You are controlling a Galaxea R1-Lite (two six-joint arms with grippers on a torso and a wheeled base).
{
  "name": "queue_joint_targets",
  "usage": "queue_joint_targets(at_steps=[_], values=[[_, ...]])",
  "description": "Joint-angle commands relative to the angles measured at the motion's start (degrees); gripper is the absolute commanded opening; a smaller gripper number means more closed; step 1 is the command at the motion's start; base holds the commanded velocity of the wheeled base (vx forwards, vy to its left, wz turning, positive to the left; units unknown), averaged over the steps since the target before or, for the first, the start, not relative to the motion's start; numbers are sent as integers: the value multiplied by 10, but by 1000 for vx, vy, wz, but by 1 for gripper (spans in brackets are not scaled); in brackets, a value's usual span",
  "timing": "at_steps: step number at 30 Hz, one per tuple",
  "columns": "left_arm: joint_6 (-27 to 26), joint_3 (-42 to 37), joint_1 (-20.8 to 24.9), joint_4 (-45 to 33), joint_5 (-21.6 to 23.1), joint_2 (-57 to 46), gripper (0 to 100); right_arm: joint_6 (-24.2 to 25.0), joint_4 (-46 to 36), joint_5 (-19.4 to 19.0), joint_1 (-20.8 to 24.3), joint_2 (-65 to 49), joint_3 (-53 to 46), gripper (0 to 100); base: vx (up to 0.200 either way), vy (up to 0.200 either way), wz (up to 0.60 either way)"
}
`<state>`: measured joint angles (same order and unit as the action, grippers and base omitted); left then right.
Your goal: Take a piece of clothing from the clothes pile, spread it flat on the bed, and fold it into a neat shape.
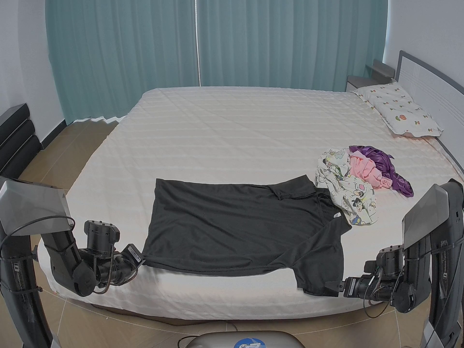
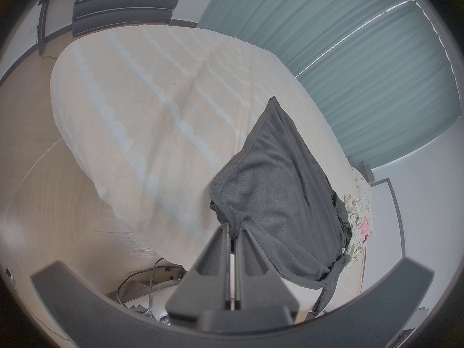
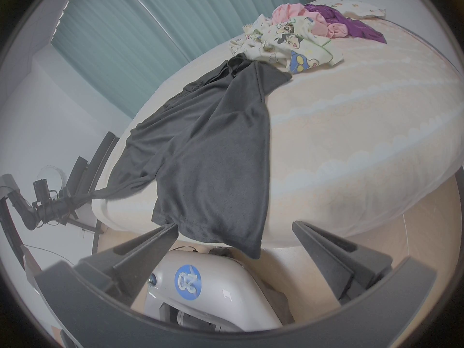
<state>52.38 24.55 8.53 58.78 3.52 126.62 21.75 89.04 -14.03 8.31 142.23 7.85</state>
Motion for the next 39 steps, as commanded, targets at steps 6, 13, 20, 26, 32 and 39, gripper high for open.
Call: queue_joint_targets(at_steps=[6,13,20,26,32,39], values=[[0,1,0,0,0,3,0,0,6,-28,5,11,19,100,0,0,0],[0,1,0,0,0,3,0,-1,-19,-30,6,2,30,100,0,0,0],[0,1,0,0,0,3,0,-4,-20,-31,7,1,43,100,0,0,0],[0,1,0,0,0,3,0,-4,-41,-31,12,-5,55,100,0,0,0],[1,1,0,0,0,3,0,-7,-53,-22,11,-11,54,0,0,0,0],[1,1,0,0,0,2,0,-14,-51,13,4,-19,48,0,0,0,0]])
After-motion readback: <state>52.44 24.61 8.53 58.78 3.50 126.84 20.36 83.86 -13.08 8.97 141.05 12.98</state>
